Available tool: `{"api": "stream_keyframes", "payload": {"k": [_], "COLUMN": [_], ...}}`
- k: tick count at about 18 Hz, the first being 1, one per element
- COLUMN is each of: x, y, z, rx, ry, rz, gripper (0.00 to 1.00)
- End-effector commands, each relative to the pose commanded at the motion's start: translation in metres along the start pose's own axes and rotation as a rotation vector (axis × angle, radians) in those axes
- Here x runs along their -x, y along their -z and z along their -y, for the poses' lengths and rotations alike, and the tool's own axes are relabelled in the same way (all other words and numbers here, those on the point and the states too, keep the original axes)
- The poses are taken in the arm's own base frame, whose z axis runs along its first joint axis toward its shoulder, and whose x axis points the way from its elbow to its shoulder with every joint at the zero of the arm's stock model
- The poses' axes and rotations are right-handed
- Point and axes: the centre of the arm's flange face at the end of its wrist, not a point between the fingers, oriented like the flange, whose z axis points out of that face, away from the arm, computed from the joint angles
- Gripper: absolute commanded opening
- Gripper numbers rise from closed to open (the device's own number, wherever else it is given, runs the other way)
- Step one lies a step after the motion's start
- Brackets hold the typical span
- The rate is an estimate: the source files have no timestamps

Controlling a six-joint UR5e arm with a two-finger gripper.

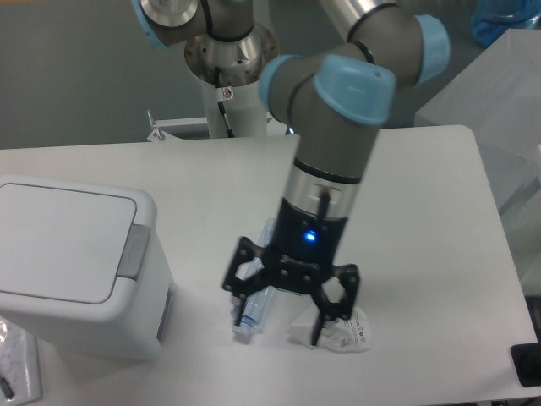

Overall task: Open the trash can
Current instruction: 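Swing the gripper over the bottle to the trash bin lid edge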

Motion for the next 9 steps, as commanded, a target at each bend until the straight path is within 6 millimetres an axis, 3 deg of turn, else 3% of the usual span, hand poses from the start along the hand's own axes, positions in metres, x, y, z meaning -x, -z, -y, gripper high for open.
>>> {"api": "stream_keyframes", "payload": {"k": [5, 9], "x": [-0.027, -0.043], "y": [0.024, 0.009], "z": [-0.019, -0.028], "rx": [-0.001, 0.03], "ry": [-0.007, -0.015], "rz": [-0.011, -0.025], "gripper": [1.0, 1.0]}}
